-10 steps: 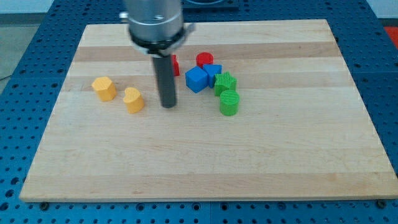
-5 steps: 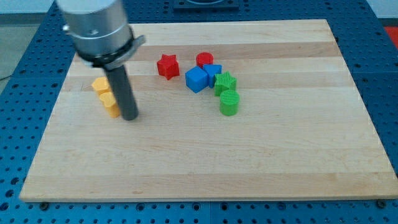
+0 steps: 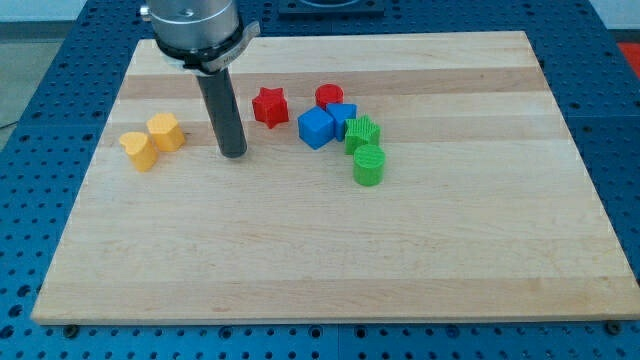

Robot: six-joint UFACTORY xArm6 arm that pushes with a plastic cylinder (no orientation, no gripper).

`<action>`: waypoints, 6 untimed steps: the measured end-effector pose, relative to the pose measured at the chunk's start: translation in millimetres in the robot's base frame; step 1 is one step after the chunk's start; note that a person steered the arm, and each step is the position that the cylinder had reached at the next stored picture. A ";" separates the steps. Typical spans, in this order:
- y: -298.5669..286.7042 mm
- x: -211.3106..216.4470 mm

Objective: Move the yellow blocks to the center left

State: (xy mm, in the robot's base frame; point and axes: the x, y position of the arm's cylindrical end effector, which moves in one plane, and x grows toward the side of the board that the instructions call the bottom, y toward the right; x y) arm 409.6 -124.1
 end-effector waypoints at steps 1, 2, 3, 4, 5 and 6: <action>-18.0 -17.4; -46.4 -18.4; -71.6 -18.4; -92.1 -18.3; -80.2 -18.2; -22.5 7.1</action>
